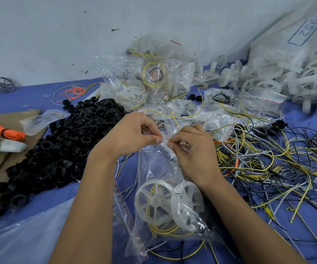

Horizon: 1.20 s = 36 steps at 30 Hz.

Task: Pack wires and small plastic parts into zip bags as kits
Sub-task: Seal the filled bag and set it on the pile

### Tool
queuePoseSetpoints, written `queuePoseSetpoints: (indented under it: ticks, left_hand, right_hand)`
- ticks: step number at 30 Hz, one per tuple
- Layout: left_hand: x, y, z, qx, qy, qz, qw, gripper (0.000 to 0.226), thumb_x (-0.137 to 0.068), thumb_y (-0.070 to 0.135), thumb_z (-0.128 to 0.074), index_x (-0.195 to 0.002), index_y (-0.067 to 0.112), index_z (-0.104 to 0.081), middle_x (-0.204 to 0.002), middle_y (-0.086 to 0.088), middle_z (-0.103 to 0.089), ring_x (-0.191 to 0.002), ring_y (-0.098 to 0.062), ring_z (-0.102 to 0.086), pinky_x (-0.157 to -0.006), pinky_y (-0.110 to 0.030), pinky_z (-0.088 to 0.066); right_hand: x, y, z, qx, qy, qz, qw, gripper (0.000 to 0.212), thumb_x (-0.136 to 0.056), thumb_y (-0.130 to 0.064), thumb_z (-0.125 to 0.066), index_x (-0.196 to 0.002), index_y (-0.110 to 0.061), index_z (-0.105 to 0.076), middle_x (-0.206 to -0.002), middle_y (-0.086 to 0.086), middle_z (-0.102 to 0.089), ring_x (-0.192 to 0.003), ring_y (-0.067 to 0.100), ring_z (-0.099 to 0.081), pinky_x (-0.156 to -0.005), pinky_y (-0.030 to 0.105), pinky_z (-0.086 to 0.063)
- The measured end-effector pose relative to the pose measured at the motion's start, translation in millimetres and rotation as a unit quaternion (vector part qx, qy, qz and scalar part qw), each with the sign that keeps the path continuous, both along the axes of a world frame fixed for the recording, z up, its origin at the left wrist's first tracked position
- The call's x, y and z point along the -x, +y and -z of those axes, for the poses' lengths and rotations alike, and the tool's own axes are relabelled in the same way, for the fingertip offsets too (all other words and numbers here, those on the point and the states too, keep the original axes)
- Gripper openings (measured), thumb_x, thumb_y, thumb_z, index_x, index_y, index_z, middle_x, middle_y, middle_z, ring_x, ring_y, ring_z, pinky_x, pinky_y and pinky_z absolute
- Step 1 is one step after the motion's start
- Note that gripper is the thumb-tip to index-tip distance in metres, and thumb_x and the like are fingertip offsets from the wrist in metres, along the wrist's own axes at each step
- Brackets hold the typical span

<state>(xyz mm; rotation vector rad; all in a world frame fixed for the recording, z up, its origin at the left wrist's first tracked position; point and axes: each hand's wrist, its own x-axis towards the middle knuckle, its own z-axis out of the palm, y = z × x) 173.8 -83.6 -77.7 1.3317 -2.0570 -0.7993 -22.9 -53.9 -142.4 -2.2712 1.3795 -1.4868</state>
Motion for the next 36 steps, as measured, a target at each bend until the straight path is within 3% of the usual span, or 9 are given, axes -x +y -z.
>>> queuePoseSetpoints:
  ticks: [5,10,18,21,27,31,36]
  left_hand:
    - [5.4,0.2,-0.8,-0.005,-0.001,0.018,1.000,0.008,-0.080,0.005,-0.085,-0.079,0.011,-0.079,-0.074,-0.004,-0.074,-0.067,-0.009,-0.064,-0.067,-0.026,-0.052]
    - [6.6,0.9,-0.3,-0.017,0.024,0.004,1.000,0.009,-0.079,0.005,-0.086,-0.079,0.012,-0.080,-0.073,-0.005,-0.075,-0.065,-0.006,-0.064,-0.062,-0.017,-0.048]
    - [0.9,0.2,1.1,-0.006,0.021,0.002,1.000,0.013,-0.078,0.009,-0.088,-0.075,0.018,-0.079,-0.073,-0.008,-0.073,-0.066,-0.019,-0.062,-0.066,-0.041,-0.054]
    - [2.6,0.1,-1.3,-0.006,0.033,0.021,0.999,0.014,-0.077,0.007,-0.088,-0.074,0.017,-0.080,-0.072,-0.011,-0.072,-0.064,-0.016,-0.060,-0.064,-0.033,-0.049]
    - [-4.6,1.3,-2.1,-0.008,0.064,-0.012,0.998,0.014,-0.076,0.005,-0.088,-0.075,0.013,-0.078,-0.068,0.002,-0.073,-0.062,-0.006,-0.062,-0.060,-0.015,-0.046]
    - [-8.4,2.3,-1.2,-0.017,0.073,0.000,0.997,0.011,-0.077,0.001,-0.087,-0.079,0.005,-0.077,-0.069,0.002,-0.072,-0.064,-0.007,-0.063,-0.061,-0.014,-0.047]
    - [-5.0,3.3,-1.3,-0.011,0.078,0.016,0.997,0.011,-0.078,0.002,-0.086,-0.077,0.008,-0.076,-0.072,-0.002,-0.074,-0.067,-0.008,-0.065,-0.064,-0.016,-0.049]
  right_hand:
    - [-2.1,1.4,-1.7,0.004,-0.010,-0.013,1.000,0.003,-0.087,-0.017,-0.079,-0.090,-0.016,-0.078,-0.084,-0.005,-0.068,-0.083,0.022,-0.053,-0.074,0.042,-0.047]
    - [-0.3,0.5,-1.8,-0.004,-0.028,-0.017,0.999,0.006,-0.085,-0.008,-0.078,-0.084,-0.013,-0.075,-0.080,-0.004,-0.067,-0.081,0.023,-0.054,-0.074,0.043,-0.047]
    - [-1.4,0.0,-0.1,-0.039,-0.026,-0.022,0.999,0.005,-0.086,-0.011,-0.076,-0.084,-0.014,-0.075,-0.080,-0.005,-0.066,-0.083,0.021,-0.054,-0.077,0.043,-0.046]
    - [-1.8,0.4,-1.6,-0.027,-0.045,-0.032,0.998,0.003,-0.086,-0.013,-0.078,-0.085,-0.015,-0.076,-0.080,-0.006,-0.066,-0.082,0.020,-0.054,-0.077,0.040,-0.047]
    - [0.0,0.3,-2.4,-0.026,-0.066,-0.032,0.997,0.006,-0.083,-0.008,-0.080,-0.082,-0.012,-0.075,-0.078,-0.003,-0.067,-0.080,0.021,-0.057,-0.074,0.042,-0.048]
    - [-0.7,1.2,-3.8,-0.032,-0.061,-0.035,0.997,0.006,-0.083,-0.007,-0.080,-0.081,-0.010,-0.075,-0.078,-0.002,-0.067,-0.080,0.023,-0.056,-0.074,0.043,-0.047]
    - [-0.6,2.9,-5.2,-0.036,-0.065,-0.036,0.997,0.006,-0.084,-0.007,-0.080,-0.081,-0.009,-0.075,-0.078,-0.002,-0.066,-0.080,0.023,-0.056,-0.074,0.042,-0.047]
